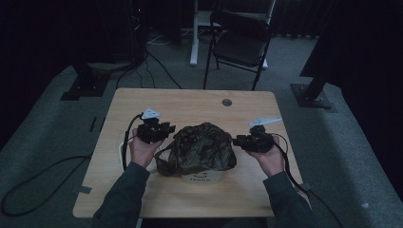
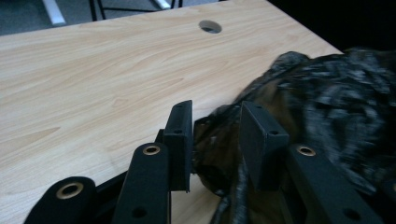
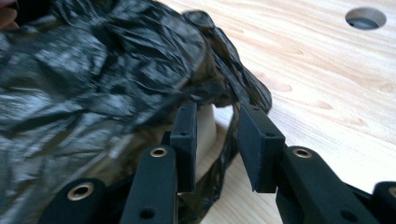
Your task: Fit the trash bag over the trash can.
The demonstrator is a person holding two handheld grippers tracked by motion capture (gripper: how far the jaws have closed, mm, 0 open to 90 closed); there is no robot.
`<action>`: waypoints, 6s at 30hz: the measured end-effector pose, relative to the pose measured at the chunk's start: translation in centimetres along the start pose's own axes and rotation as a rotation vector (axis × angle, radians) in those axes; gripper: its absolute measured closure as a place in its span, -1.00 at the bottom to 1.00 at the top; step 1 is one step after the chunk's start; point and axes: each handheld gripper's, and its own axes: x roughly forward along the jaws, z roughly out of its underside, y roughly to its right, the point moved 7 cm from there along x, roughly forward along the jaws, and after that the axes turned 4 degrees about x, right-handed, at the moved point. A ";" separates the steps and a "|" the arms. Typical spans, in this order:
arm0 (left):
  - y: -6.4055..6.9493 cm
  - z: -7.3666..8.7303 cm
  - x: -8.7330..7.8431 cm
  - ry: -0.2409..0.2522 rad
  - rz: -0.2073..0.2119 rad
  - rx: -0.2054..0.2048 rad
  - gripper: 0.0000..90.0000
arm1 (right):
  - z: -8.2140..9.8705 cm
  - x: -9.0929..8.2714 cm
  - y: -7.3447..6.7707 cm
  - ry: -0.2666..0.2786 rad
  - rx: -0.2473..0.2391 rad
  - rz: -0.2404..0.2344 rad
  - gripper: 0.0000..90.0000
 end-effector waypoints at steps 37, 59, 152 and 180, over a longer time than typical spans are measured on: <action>5.7 1.1 -3.0 -0.025 0.151 0.158 0.98 | 1.1 -0.9 -4.5 -0.036 -0.056 -0.208 0.93; 4.3 3.6 -3.6 -0.052 0.119 0.125 1.00 | 4.6 -1.5 -4.7 -0.099 -0.047 -0.247 1.00; 7.9 -2.2 -2.2 -0.045 0.246 0.328 0.35 | 5.8 -0.3 -2.9 -0.091 -0.194 -0.114 0.16; 9.7 -2.5 2.1 -0.260 0.249 0.488 0.51 | 6.6 0.2 -2.6 -0.119 -0.196 -0.116 0.14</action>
